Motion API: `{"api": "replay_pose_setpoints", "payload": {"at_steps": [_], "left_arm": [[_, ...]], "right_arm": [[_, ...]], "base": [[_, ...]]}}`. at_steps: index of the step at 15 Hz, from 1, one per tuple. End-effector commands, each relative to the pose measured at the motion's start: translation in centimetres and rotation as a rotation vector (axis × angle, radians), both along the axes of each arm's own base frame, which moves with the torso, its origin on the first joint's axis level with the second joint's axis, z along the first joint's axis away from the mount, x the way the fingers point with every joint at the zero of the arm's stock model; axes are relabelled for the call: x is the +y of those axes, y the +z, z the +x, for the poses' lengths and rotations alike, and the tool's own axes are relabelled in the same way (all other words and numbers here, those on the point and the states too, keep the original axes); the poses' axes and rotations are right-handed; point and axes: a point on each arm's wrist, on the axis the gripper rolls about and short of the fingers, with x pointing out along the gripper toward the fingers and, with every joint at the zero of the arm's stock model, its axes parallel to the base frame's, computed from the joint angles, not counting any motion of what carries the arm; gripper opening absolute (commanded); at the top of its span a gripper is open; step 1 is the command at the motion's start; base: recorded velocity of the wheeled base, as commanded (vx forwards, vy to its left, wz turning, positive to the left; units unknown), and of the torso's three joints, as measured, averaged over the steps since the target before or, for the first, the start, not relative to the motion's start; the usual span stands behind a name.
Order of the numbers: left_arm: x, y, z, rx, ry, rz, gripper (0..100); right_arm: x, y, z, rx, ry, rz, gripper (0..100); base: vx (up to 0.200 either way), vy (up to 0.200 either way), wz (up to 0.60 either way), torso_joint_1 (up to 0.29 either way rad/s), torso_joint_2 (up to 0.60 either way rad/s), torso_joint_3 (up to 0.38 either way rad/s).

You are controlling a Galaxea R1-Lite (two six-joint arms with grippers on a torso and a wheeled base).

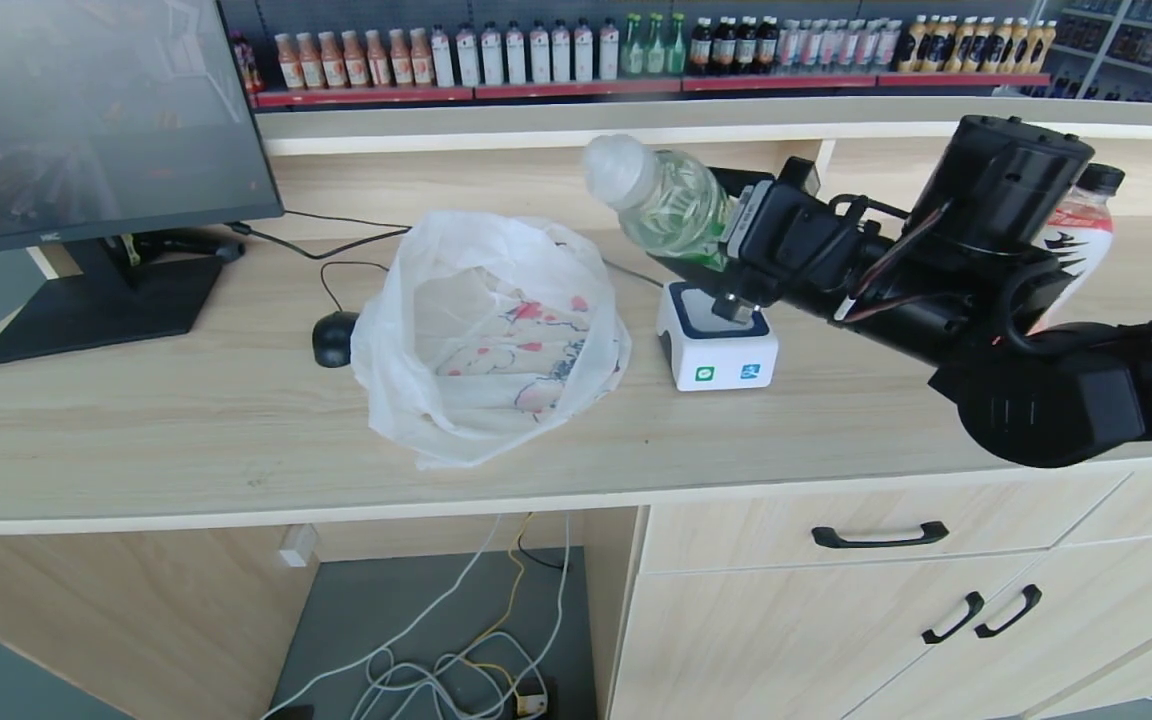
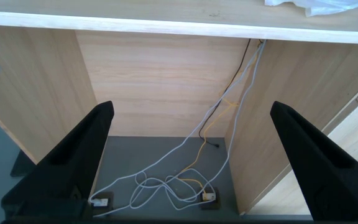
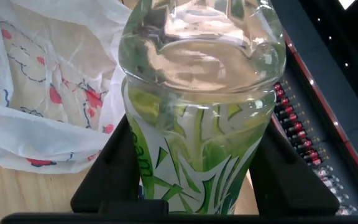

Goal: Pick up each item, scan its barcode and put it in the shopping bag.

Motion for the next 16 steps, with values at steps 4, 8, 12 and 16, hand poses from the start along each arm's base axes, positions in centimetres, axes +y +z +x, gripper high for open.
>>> {"api": "replay_pose_setpoints", "payload": {"at_steps": [4, 8, 12, 16], "left_arm": [[0.0, 0.0, 0.0, 0.000, 0.000, 0.000, 100], [0.0, 0.0, 0.0, 0.000, 0.000, 0.000, 100], [0.0, 0.0, 0.0, 0.000, 0.000, 0.000, 100], [0.0, 0.0, 0.0, 0.000, 0.000, 0.000, 100]], "right_arm": [[1.9, -0.4, -3.2, 0.107, 0.007, 0.284, 0], [4.2, -3.1, -6.8, 0.298, 0.099, 0.562, 0], [4.8, -4.7, -8.3, 0.428, 0.227, 0.706, 0], [4.4, -4.3, -8.2, 0.435, 0.237, 0.800, 0]], "base": [[0.000, 0.000, 0.00, 0.000, 0.00, 0.000], [0.000, 0.000, 0.00, 0.000, 0.00, 0.000], [0.000, 0.000, 0.00, 0.000, 0.00, 0.000], [0.000, 0.000, 0.00, 0.000, 0.00, 0.000]]}}
